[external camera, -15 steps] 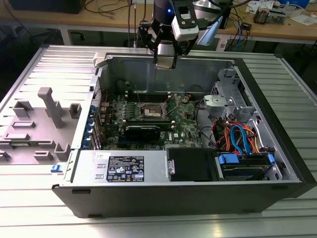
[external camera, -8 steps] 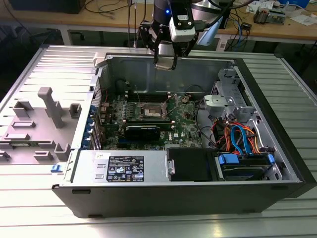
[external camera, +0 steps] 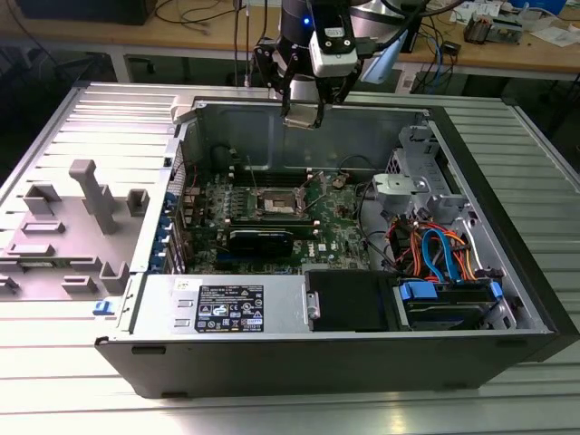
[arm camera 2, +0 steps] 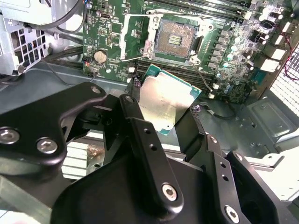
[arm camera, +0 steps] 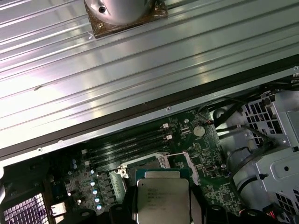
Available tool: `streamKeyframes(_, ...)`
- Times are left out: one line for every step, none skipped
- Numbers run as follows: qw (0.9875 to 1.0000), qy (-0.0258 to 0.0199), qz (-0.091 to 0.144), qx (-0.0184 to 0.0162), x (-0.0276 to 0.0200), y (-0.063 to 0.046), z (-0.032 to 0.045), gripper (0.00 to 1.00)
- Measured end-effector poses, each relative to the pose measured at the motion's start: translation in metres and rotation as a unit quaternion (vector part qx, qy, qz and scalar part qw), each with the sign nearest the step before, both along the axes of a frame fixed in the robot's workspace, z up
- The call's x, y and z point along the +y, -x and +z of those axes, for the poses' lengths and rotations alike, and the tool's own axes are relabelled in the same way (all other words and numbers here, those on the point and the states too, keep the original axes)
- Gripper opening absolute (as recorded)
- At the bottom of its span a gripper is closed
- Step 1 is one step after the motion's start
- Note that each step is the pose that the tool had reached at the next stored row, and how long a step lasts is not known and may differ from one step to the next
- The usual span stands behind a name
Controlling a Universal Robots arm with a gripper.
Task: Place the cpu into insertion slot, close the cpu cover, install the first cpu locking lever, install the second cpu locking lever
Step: 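Place the cpu into insertion slot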
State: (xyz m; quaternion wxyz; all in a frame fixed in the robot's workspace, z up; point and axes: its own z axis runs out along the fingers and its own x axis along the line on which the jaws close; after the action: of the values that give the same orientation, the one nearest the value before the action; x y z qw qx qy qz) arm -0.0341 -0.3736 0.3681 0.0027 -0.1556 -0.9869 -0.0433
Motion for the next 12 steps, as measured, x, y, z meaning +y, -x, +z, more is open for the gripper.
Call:
streamKeyframes(1.0, 0.0, 0.0, 0.0, 0.0, 0.0, 0.0, 0.54)
streamKeyframes(1.0, 0.0, 0.0, 0.0, 0.0, 0.0, 0.0, 0.54)
streamKeyframes(1.0, -0.0001, 0.0, 0.0, 0.0, 0.0, -0.0001, 0.54)
streamKeyframes(1.0, 0.0, 0.0, 0.0, 0.0, 0.0, -0.0001, 0.54)
streamKeyframes(1.0, 0.0001, -0.001, 0.0, 0.0, 0.0, -0.0001, 0.54)
streamKeyframes(1.0, 0.0, -0.003, 0.0, 0.0, 0.0, -0.0002, 0.54)
streamKeyframes(0.9999, 0.0, -0.013, 0.0, 0.0, 0.0, -0.0004, 0.54)
streamKeyframes(0.9998, 0.0, -0.022, 0.0, 0.0, 0.0, -0.0006, 0.54)
streamKeyframes(0.9996, 0.0, -0.028, 0.0, 0.0, 0.0, -0.0008, 0.54)
streamKeyframes(0.9993, 0.0001, -0.038, 0.0, 0.0, 0.0, -0.0012, 0.54)
streamKeyframes(0.9988, 0.0001, -0.048, 0.0002, -0.0001, 0.0, -0.0015, 0.54)
streamKeyframes(0.9986, 0.0, -0.052, 0.0004, -0.0005, -0.0001, -0.0019, 0.54)
